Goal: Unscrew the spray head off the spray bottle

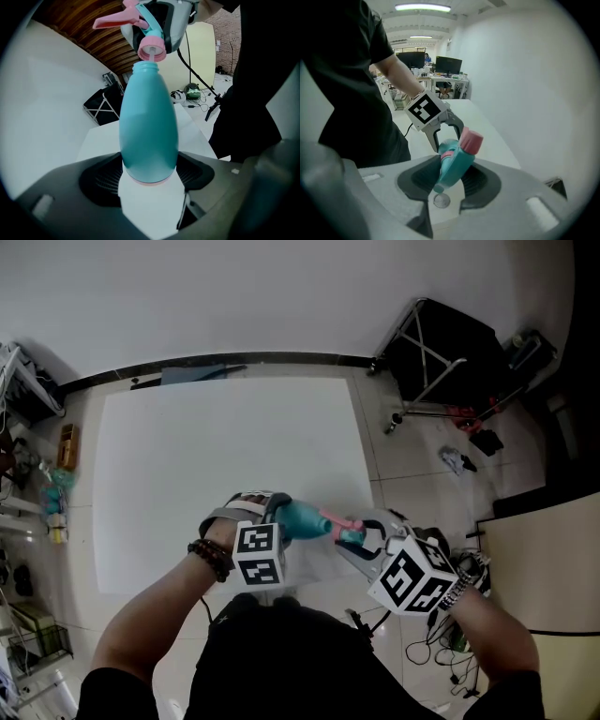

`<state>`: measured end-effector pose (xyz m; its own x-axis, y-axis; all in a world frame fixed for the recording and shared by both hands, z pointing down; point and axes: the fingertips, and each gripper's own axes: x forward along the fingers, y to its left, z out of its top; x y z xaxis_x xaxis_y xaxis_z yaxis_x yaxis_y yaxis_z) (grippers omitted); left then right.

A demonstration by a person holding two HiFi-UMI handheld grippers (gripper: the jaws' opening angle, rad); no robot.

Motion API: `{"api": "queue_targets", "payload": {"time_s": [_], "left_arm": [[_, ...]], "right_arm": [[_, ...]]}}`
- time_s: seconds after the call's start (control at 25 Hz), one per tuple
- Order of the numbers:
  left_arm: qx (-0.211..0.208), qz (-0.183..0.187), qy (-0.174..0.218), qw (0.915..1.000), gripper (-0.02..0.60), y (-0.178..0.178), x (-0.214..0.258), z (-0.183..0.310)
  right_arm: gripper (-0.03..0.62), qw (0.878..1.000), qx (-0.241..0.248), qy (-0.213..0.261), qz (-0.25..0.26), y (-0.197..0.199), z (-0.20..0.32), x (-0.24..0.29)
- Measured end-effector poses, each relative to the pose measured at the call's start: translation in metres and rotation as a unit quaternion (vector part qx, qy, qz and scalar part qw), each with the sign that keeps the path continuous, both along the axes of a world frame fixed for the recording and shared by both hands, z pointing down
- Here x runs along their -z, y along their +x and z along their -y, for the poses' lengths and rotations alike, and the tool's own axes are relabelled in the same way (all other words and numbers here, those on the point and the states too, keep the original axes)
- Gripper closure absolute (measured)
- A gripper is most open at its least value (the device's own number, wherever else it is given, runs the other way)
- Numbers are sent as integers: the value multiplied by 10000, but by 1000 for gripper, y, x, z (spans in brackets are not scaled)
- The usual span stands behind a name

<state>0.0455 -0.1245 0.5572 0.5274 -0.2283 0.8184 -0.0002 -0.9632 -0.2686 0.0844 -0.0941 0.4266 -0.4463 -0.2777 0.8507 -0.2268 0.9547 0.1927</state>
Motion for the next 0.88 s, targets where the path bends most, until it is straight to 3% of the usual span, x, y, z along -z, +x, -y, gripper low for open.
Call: {"api": "queue_targets", "payload": {"time_s": [0.28, 0.6, 0.88], "left_arm": [[-264, 172, -73, 9995, 199, -1, 3, -8], [-586, 394, -222, 9973, 199, -4, 7, -21], [-827, 615, -213, 9944, 199, -5, 9, -27]], "right_arm": [[476, 9894, 1065, 890, -434, -1, -10, -2], [476, 9528, 2132, 1833, -1148, -2, -24, -5], [476, 9284, 2684, 2140, -1421, -2, -34, -12]]}}
